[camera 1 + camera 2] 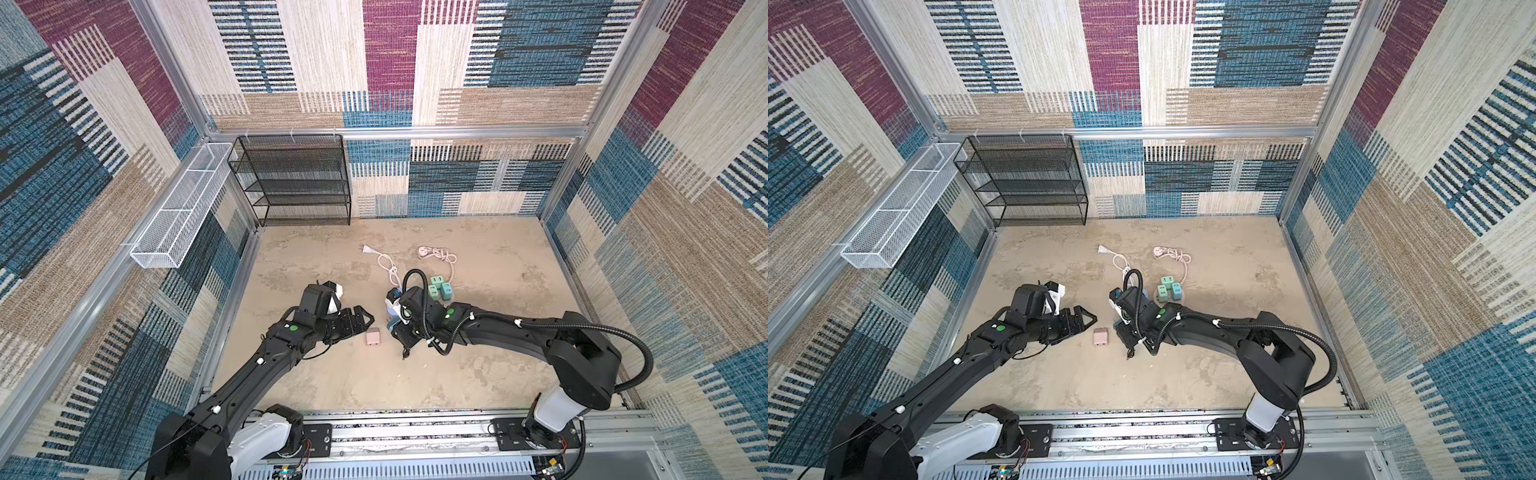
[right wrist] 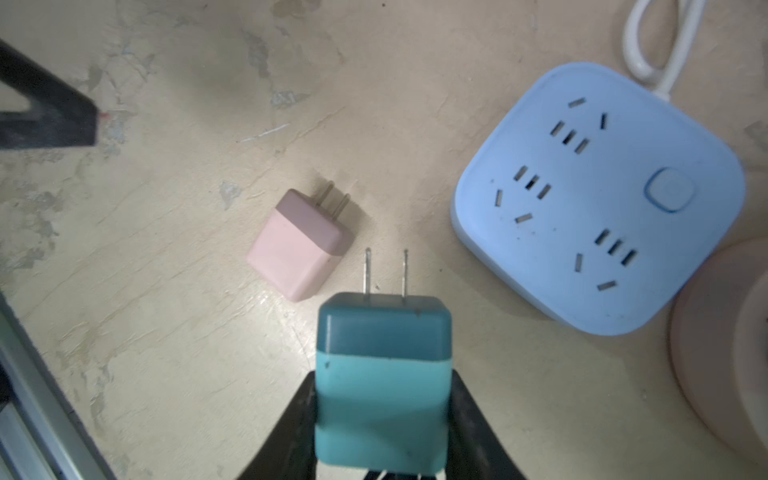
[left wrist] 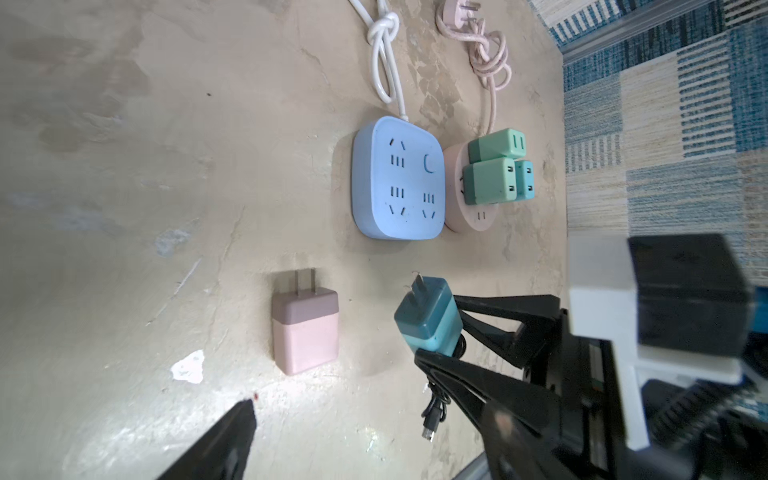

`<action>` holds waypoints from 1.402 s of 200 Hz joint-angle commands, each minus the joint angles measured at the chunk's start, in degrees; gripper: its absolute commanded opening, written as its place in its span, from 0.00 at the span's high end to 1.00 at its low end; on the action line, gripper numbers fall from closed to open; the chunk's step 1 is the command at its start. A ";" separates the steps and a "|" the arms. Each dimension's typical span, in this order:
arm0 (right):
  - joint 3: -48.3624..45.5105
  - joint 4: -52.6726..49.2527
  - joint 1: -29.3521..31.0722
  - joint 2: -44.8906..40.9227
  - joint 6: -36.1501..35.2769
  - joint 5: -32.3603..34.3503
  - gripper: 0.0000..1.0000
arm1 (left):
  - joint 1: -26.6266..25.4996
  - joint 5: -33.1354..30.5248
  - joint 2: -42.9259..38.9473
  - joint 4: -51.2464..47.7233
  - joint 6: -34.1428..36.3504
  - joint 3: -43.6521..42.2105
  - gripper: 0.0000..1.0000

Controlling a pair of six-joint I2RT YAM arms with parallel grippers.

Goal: Insert the plug
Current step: 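Lift the teal adapter toward the left gripper while the left gripper reaches in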

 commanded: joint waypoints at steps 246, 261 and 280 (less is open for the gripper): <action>1.51 -1.17 0.69 -6.02 -4.52 -6.25 0.78 | -1.09 21.38 10.70 16.89 -4.14 0.05 0.55; 1.82 -1.17 0.73 -5.85 -4.52 -6.17 0.78 | -1.33 21.75 11.03 17.56 -4.53 0.05 0.57; 2.26 -1.25 0.78 -5.38 -4.70 -6.25 0.78 | -1.58 21.82 11.18 17.92 -4.76 -0.20 0.61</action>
